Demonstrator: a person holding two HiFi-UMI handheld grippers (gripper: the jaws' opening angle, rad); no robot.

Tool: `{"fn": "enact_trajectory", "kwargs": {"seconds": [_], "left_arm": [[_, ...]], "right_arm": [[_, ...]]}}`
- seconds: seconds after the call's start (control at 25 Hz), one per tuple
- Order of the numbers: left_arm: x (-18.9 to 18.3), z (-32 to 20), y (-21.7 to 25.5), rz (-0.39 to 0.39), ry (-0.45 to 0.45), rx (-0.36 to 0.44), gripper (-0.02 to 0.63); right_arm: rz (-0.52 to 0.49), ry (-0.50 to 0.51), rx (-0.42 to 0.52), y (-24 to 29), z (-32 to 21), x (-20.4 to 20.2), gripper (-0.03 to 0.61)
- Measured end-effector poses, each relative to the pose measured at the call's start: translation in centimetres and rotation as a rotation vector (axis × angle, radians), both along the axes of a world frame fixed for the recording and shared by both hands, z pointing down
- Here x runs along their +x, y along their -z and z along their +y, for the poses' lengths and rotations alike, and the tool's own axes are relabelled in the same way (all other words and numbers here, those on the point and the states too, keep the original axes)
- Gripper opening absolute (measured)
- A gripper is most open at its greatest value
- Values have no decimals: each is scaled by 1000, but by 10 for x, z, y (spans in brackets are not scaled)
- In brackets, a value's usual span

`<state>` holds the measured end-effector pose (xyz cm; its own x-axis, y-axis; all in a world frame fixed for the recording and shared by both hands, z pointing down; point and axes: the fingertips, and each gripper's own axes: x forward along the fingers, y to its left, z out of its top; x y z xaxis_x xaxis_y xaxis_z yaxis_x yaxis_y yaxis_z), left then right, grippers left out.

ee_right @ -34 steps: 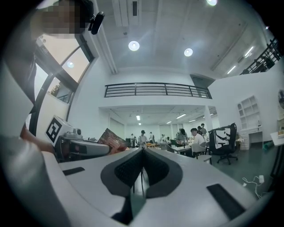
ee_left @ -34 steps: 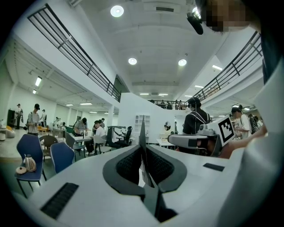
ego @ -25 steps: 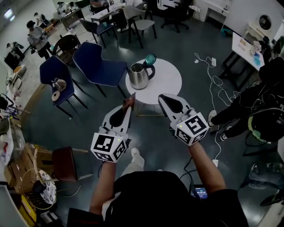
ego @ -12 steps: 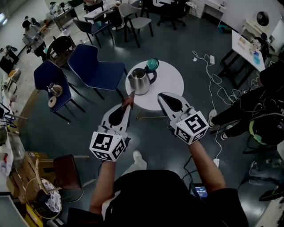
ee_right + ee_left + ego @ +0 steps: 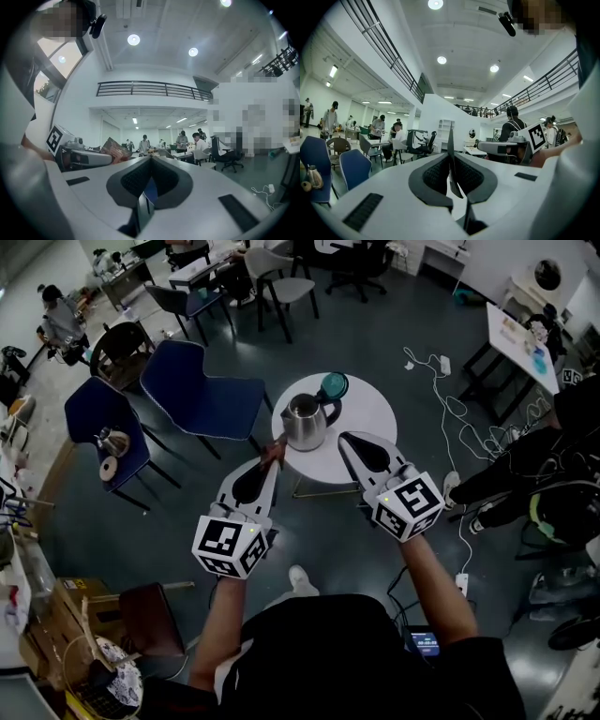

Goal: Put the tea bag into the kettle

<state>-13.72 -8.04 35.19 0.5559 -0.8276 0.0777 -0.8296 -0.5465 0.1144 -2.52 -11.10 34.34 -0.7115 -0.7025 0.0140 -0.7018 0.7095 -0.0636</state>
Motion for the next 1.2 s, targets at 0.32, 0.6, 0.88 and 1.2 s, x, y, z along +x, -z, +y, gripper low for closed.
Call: {"fn": "enact_trajectory", "kwargs": {"seconds": [0.32, 0.6, 0.88, 1.2], "left_arm": [[-26, -16, -14, 18, -16, -12, 29], [-32, -26, -21, 36, -32, -24, 29], [-27, -51, -23, 33, -35, -27, 29], [-9, -90, -19, 16, -18, -16, 29]], "right_arm": [[17, -33, 17, -2, -15, -24, 18], [34, -51, 5, -10, -22, -28, 18], [35, -51, 0, -12, -46, -23, 18], [25, -20, -10, -18, -85, -12, 18]]}}
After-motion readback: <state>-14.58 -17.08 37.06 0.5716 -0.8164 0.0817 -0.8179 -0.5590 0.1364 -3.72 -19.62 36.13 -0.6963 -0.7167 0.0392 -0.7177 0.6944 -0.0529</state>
